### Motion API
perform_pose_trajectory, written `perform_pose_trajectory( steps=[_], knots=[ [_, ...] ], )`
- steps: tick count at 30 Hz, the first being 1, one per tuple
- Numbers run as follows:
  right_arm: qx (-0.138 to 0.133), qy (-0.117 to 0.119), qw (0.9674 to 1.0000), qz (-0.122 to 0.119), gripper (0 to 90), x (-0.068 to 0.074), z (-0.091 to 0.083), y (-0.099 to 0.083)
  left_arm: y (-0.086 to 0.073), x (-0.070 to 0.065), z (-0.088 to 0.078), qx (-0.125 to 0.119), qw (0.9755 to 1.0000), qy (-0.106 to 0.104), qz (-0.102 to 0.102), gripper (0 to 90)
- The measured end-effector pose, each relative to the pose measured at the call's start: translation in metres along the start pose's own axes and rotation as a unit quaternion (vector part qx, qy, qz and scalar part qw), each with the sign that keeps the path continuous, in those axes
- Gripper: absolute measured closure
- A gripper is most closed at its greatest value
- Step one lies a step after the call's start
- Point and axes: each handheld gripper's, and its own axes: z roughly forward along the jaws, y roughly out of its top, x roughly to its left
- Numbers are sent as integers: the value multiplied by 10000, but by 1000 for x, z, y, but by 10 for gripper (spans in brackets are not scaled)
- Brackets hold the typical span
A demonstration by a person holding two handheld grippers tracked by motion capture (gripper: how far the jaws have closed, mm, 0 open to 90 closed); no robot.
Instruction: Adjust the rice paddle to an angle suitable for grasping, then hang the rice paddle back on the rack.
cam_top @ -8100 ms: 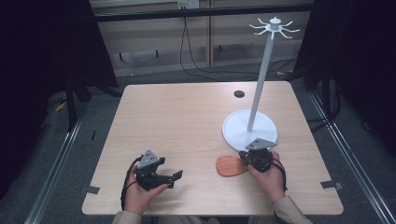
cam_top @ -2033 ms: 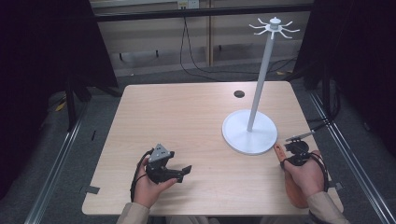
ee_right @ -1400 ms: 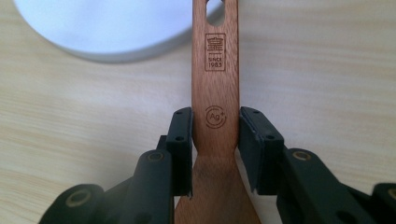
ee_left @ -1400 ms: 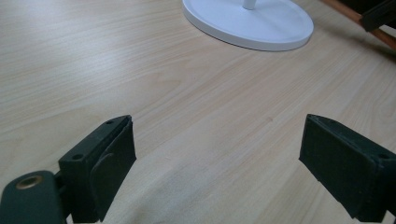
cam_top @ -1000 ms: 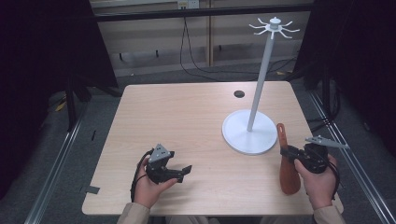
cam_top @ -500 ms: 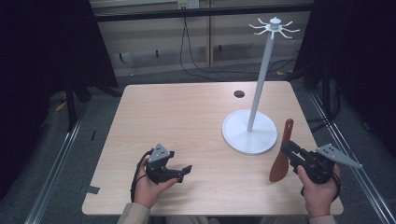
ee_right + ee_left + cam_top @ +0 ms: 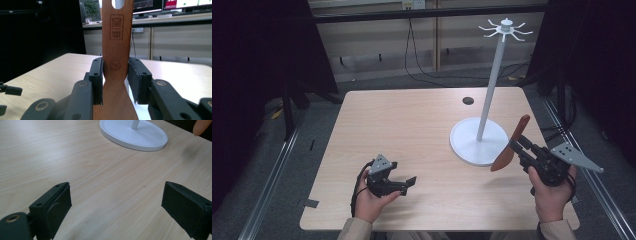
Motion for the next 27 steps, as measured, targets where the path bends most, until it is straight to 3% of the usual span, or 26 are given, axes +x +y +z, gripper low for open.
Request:
perform_pose_trajectory(
  steps=[14,27],
  knots=[
    [-209,50,9994,-268,669,3,5,33,0,1,2,-8,10000,-27,-49,79],
    [-386,146,9980,-483,669,6,22,92,-1,5,1,-23,10000,-3,-97,79]
  ],
)
